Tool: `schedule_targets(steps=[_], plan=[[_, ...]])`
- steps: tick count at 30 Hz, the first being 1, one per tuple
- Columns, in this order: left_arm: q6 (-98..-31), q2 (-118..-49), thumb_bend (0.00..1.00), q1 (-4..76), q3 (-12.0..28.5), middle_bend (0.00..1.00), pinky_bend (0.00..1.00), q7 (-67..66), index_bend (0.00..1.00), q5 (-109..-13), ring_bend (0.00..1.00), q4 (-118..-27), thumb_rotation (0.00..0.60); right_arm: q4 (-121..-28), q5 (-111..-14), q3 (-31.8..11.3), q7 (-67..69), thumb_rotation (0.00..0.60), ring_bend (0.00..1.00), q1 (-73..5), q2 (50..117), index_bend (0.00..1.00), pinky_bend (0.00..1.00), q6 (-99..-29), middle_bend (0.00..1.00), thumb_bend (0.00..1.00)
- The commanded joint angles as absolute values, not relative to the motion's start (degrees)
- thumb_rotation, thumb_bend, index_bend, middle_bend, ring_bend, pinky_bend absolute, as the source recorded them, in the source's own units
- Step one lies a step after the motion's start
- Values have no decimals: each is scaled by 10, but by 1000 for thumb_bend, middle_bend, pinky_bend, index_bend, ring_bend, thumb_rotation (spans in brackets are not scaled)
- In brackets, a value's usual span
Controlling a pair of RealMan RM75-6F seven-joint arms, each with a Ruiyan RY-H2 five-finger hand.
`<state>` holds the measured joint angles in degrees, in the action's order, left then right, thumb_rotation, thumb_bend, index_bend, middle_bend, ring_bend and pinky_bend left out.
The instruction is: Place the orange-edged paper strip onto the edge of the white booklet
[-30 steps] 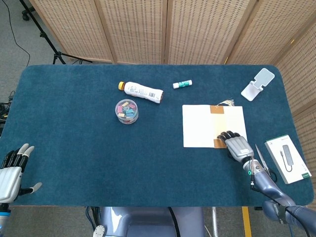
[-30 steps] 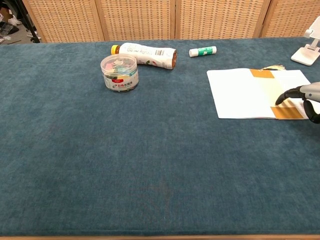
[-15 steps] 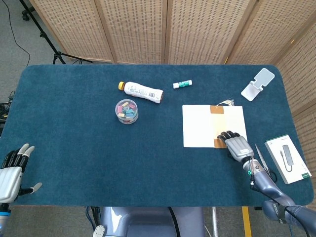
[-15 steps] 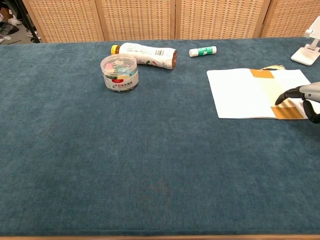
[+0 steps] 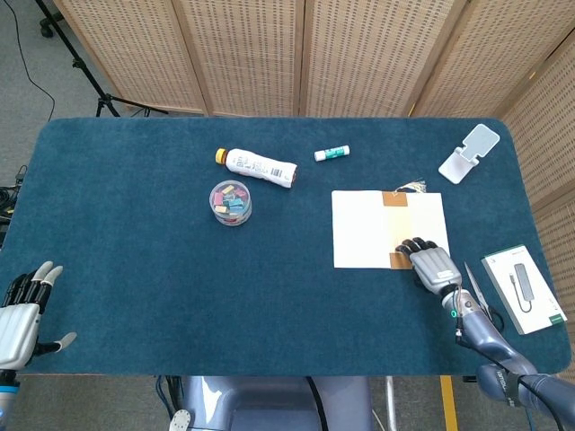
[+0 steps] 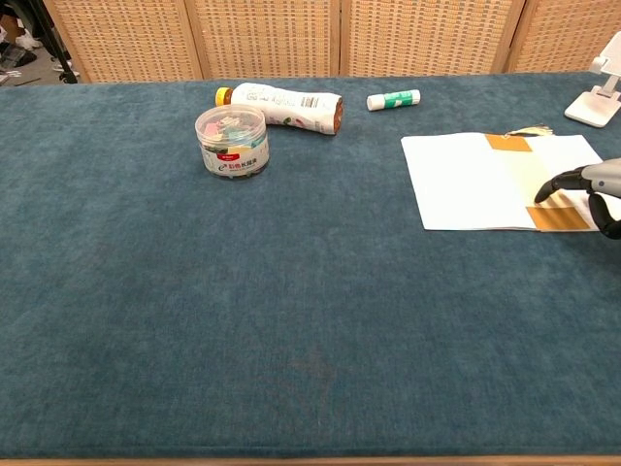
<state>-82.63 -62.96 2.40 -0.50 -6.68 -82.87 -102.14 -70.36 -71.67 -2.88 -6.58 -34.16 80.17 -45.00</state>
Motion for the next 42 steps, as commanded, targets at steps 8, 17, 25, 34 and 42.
schedule_targets(steps=[8, 17, 25, 34, 42], plan=[[-823, -629, 0, 25, -6, 0, 0, -71, 0, -828, 0, -1022, 600, -709, -718, -34, -65, 600, 101, -343, 798, 151, 168, -455, 136, 1000], [-824, -628, 0, 25, -7, 0, 0, -69, 0, -831, 0, -1023, 600, -727, -720, -30, -69, 600, 100, -339, 787, 151, 168, -459, 135, 1000], [-826, -627, 0, 23, -8, 0, 0, -65, 0, -832, 0, -1022, 600, -749, -725, -32, -63, 600, 101, -334, 777, 151, 168, -473, 131, 1000], [-828, -625, 0, 22, -8, 0, 0, -62, 0, -835, 0, -1024, 600, -829, -778, -40, -10, 600, 92, -318, 720, 91, 168, -534, 114, 1000], [-837, -622, 0, 18, -11, 0, 0, -54, 0, -846, 0, -1025, 600, -868, -852, -35, 57, 600, 64, -277, 674, 74, 168, -641, 87, 638]])
